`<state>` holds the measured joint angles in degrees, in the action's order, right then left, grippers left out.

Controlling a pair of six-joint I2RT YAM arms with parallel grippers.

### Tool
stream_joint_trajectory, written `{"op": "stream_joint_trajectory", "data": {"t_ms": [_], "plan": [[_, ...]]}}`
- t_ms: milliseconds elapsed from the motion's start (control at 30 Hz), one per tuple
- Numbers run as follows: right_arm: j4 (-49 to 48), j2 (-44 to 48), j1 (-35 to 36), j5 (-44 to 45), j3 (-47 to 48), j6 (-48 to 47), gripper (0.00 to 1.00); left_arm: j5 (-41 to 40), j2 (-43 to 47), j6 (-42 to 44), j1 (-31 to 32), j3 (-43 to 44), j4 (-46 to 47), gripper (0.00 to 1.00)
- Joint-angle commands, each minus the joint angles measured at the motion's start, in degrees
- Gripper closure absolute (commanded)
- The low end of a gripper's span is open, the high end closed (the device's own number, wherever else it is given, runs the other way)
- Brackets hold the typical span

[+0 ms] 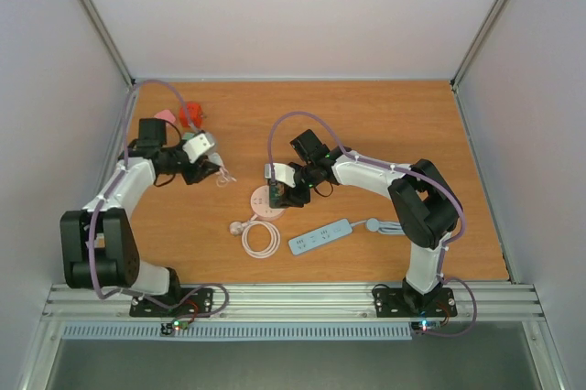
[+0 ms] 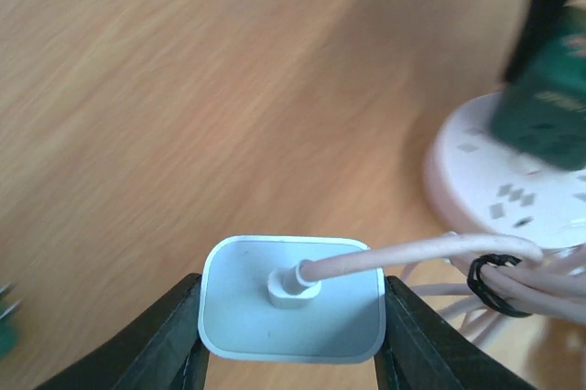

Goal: Pull the plug off the socket

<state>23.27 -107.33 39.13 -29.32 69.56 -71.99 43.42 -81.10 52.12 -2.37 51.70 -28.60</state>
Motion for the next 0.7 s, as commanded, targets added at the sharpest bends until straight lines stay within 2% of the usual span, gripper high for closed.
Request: {"op": "stream_joint_trajectory", "data": {"t_ms": [0,400,667], "plan": [[3.0,-2.6,-0.6,7.7,-1.0,1.1,0.98,-7.7,-3.5,0.3,-4.8,5.6,-5.6,0.68],[2.8,-2.8,-0.6,7.6,-0.8,1.3,0.98,-32.3,-14.9,-5.3,-8.6,15.7,-7.6,0.66],[2.6,-2.6,-0.6,7.6,-0.9,1.6,0.98,-39.4,-26.5,-12.6,-9.1,26.8,-15.3,0.63]]}}
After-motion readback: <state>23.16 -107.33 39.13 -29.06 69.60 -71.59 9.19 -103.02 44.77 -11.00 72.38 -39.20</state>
